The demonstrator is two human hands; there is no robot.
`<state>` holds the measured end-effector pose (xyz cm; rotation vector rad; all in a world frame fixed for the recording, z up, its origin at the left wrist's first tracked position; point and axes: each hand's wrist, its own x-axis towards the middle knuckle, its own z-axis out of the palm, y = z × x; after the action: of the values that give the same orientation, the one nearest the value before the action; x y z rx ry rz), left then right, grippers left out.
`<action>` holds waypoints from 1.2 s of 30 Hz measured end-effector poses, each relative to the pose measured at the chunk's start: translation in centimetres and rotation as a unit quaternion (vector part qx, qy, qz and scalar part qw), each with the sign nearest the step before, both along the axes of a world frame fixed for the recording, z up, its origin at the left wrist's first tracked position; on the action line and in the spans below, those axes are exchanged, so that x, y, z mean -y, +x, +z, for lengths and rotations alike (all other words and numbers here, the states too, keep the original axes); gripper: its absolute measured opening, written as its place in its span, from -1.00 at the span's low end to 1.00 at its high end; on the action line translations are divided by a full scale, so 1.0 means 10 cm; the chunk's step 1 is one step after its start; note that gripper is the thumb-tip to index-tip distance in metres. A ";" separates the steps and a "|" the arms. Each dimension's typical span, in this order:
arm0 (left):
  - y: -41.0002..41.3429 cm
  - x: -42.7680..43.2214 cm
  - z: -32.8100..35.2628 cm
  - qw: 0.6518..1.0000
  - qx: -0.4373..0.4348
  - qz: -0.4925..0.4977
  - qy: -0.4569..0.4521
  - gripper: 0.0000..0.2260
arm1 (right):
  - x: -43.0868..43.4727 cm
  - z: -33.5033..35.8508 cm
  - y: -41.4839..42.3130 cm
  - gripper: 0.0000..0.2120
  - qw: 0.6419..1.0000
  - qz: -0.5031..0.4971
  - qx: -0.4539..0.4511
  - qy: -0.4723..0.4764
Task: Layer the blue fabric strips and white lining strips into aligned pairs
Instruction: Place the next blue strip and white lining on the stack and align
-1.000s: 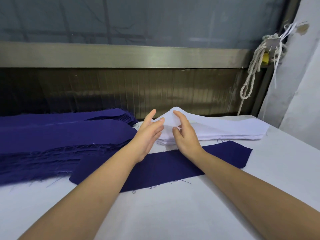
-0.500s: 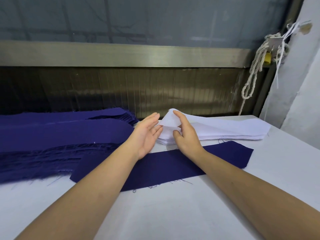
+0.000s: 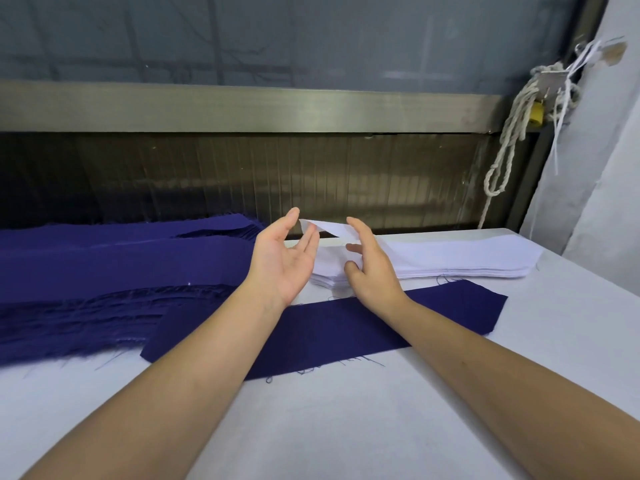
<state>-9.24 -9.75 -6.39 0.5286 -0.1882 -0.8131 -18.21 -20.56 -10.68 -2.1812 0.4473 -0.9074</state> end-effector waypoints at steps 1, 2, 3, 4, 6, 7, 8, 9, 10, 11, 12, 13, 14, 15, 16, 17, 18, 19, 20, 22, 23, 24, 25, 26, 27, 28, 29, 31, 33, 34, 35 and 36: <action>0.00 0.00 0.00 1.000 0.003 -0.004 0.005 -0.59 | 0.00 0.00 0.00 -0.40 1.000 -0.001 -0.003 -0.001; 0.00 -0.01 0.00 1.000 0.008 -0.011 0.011 -0.57 | 0.00 0.00 0.00 -0.40 1.000 -0.003 -0.005 -0.003; 0.00 -0.01 0.00 1.000 0.014 -0.020 0.015 -0.56 | 0.00 0.00 0.00 -0.40 1.000 -0.004 -0.008 -0.006; 0.00 -0.01 0.01 0.999 0.021 -0.030 0.021 -0.55 | 0.00 0.00 0.00 -0.40 1.000 -0.006 -0.011 -0.011; -0.01 -0.02 0.01 0.998 0.035 -0.043 0.041 -0.53 | 0.00 0.00 0.00 -0.41 1.000 -0.010 -0.017 -0.021; -0.01 -0.02 0.01 0.997 0.039 -0.047 0.052 -0.52 | 0.00 -0.01 0.00 -0.42 0.999 -0.010 -0.019 -0.024; -0.01 -0.02 -0.01 0.996 0.041 -0.049 0.063 -0.52 | 0.00 -0.01 0.01 -0.42 0.999 -0.010 -0.022 -0.026; -0.01 -0.02 -0.02 0.995 0.041 -0.052 0.072 -0.51 | 0.00 -0.01 0.01 -0.43 0.999 -0.010 -0.025 -0.027; -0.01 -0.02 -0.04 0.995 0.038 -0.053 0.080 -0.51 | 0.00 -0.02 0.01 -0.43 0.999 -0.012 -0.031 -0.026; 0.00 -0.02 -0.06 0.994 0.035 -0.051 0.085 -0.50 | 0.01 -0.02 0.01 -0.43 0.999 -0.016 -0.036 -0.023; 0.00 -0.02 -0.07 0.994 0.033 -0.047 0.087 -0.49 | 0.01 -0.02 0.01 -0.43 0.999 -0.023 -0.040 -0.018; 0.01 -0.03 -0.08 0.995 0.033 -0.043 0.086 -0.49 | 0.01 -0.02 0.01 -0.43 0.999 -0.034 -0.040 -0.011; 0.02 -0.03 -0.08 0.995 0.034 -0.039 0.082 -0.49 | 0.01 -0.01 0.00 -0.42 0.998 -0.047 -0.037 -0.003; 0.02 -0.03 -0.07 0.996 0.036 -0.036 0.079 -0.50 | 0.02 -0.01 -0.01 -0.42 0.998 -0.061 -0.034 0.004; 0.02 -0.04 -0.07 0.996 0.039 -0.034 0.076 -0.51 | 0.02 0.00 -0.02 -0.41 0.997 -0.077 -0.031 0.010; 0.01 -0.04 -0.06 0.996 0.041 -0.033 0.076 -0.53 | 0.04 0.01 -0.03 -0.41 0.995 -0.091 -0.032 0.015; 0.01 -0.05 -0.05 0.996 0.041 -0.033 0.075 -0.53 | 0.06 0.03 -0.05 -0.40 0.994 -0.105 -0.038 0.018; 0.00 -0.06 -0.04 0.996 0.040 -0.034 0.073 -0.54 | 0.10 0.06 -0.07 -0.39 0.991 -0.120 -0.048 0.023; -0.01 -0.06 -0.04 0.996 0.039 -0.034 0.071 -0.54 | 0.16 0.09 -0.10 -0.37 0.988 -0.139 -0.060 0.032; 0.00 -0.07 -0.03 0.997 0.033 -0.031 0.067 -0.54 | 0.32 0.16 -0.17 -0.35 0.979 -0.176 -0.080 0.060; 0.00 -0.08 -0.02 0.997 0.031 -0.027 0.064 -0.54 | 0.40 0.18 -0.21 -0.34 0.976 -0.188 -0.080 0.080; 0.01 -0.08 -0.01 0.997 0.029 -0.024 0.063 -0.54 | 0.48 0.19 -0.25 -0.35 0.973 -0.195 -0.070 0.103; 0.02 -0.07 -0.01 0.997 0.027 -0.020 0.064 -0.54 | 0.55 0.19 -0.28 -0.36 0.970 -0.199 -0.052 0.127; 0.03 -0.07 -0.01 0.997 0.027 -0.016 0.066 -0.55 | 0.60 0.18 -0.32 -0.37 0.968 -0.200 -0.031 0.148; 0.03 -0.07 -0.01 0.997 0.029 -0.012 0.069 -0.56 | 0.64 0.16 -0.34 -0.39 0.966 -0.200 -0.010 0.166; 0.04 -0.07 -0.01 0.997 0.031 -0.010 0.072 -0.57 | 0.67 0.15 -0.37 -0.40 0.962 -0.202 0.008 0.182; 0.04 -0.08 -0.01 0.997 0.033 -0.007 0.075 -0.57 | 0.70 0.15 -0.38 -0.41 0.957 -0.207 0.026 0.200; 0.03 -0.09 0.01 0.996 0.036 0.003 0.082 -0.58 | 0.76 0.16 -0.38 -0.44 0.942 -0.218 0.062 0.247; 0.03 -0.11 0.04 0.995 0.041 0.018 0.089 -0.62 | 0.80 0.18 -0.37 -0.46 0.927 -0.227 0.090 0.286; 0.03 -0.12 0.05 0.994 0.045 0.028 0.094 -0.64 | 0.81 0.20 -0.37 -0.47 0.921 -0.231 0.098 0.299; 0.04 -0.12 0.07 0.993 0.050 0.041 0.102 -0.66 | 0.83 0.21 -0.37 -0.46 0.916 -0.235 0.105 0.309; 0.05 -0.13 0.08 0.990 0.058 0.058 0.115 -0.67 | 0.83 0.22 -0.38 -0.46 0.912 -0.237 0.110 0.316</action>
<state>-8.70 -8.48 -5.63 0.7982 -0.1686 -0.6948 -22.04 -28.91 -8.46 -1.3786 1.0273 -1.0600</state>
